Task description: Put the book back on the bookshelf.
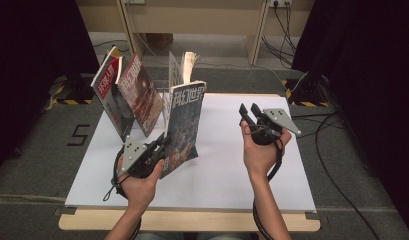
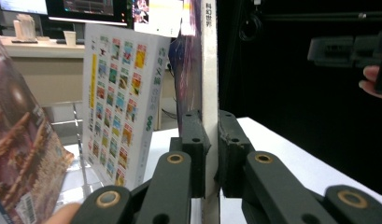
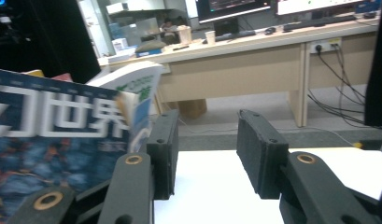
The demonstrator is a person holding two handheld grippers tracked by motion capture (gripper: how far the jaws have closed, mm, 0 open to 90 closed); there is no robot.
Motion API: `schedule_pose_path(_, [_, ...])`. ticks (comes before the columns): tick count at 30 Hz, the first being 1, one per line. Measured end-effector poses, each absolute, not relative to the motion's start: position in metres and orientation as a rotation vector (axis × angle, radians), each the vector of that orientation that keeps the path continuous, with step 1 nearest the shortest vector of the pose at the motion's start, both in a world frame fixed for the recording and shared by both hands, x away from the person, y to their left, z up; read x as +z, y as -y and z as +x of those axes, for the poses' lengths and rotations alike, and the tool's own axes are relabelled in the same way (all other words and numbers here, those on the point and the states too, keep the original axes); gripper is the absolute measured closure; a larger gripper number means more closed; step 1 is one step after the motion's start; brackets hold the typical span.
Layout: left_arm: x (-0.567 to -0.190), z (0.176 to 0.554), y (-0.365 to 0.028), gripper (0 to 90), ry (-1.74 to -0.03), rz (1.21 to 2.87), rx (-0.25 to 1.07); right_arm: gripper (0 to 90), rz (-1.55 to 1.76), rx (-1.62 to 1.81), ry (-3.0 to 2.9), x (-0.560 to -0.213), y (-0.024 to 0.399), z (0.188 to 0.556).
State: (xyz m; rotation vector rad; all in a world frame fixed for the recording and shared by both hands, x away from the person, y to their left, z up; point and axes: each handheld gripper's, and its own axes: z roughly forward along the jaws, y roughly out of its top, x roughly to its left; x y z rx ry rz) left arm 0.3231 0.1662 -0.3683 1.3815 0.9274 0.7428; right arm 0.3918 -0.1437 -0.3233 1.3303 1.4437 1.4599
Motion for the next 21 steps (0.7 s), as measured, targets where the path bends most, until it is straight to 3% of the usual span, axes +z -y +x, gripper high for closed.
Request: schedule_pose_path(21, [-0.35, 0.293, -0.197, 83.1, -0.924, 1.281, 0.825, 59.7, 1.395, 1.375, -1.428, -0.341, 0.172, 0.399])
